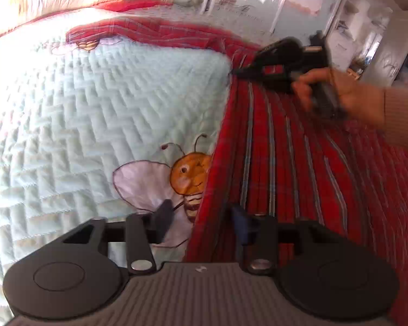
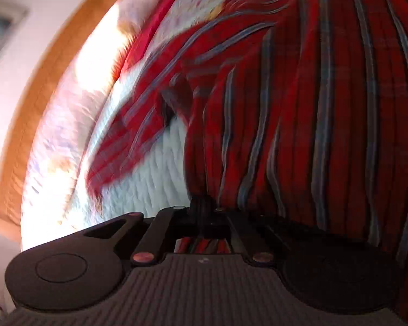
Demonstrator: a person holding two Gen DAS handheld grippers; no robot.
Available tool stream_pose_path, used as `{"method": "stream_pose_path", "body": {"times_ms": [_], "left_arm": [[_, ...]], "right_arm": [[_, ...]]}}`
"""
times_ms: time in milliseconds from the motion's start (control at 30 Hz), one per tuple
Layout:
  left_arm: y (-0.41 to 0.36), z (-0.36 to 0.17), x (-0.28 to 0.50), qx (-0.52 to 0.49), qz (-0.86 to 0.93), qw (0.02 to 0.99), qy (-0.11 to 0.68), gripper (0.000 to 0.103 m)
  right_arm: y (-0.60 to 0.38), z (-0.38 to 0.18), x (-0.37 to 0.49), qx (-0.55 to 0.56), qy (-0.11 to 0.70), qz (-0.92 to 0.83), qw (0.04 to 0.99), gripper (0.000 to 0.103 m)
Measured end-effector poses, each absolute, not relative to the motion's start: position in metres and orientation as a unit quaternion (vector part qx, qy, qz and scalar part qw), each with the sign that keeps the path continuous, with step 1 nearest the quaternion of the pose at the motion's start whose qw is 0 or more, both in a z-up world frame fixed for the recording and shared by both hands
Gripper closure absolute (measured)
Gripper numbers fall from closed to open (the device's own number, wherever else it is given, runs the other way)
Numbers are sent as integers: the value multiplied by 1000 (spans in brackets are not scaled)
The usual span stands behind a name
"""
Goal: Fold clothes
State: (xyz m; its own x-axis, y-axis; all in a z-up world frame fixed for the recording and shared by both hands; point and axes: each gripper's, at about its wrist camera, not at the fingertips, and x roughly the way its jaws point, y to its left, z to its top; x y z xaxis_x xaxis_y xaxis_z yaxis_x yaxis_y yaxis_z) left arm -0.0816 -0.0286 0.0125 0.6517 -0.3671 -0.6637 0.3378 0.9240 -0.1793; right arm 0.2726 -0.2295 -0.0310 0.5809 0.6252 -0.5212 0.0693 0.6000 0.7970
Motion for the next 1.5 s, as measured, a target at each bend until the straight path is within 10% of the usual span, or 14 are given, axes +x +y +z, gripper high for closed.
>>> {"method": "stream_pose_path", "body": {"times_ms": [33,133,533,933,1100,1133,1167,1500], "left_arm": [[-29,14,-84,-9,-193,908,371,53],[-28,17,-86,-3,-183,908,378,52],[-67,60,-73,-37,-217,911,349,40],[-98,17,-58,-51,-202,895,394,38],[-100,16,-59,-38,-202,897,390,35],[-101,17,-60,-35,-202,897,390,35],[-101,17,-60,-33,-202,897,391,35],[-89,22,-47,-77,-203,877,428,35]], "right_arm": [[-230,-30,273,425,414,178,785,99],[-232,-8,253,437,377,225,785,69],[-359,36,16,417,269,-51,867,57],[-422,-7,44,503,276,-132,808,53],[-425,-13,77,507,283,-118,806,59],[-423,-14,84,498,287,-98,813,93],[-421,-14,87,491,290,-80,818,101],[-283,89,-26,166,256,191,933,96]]}}
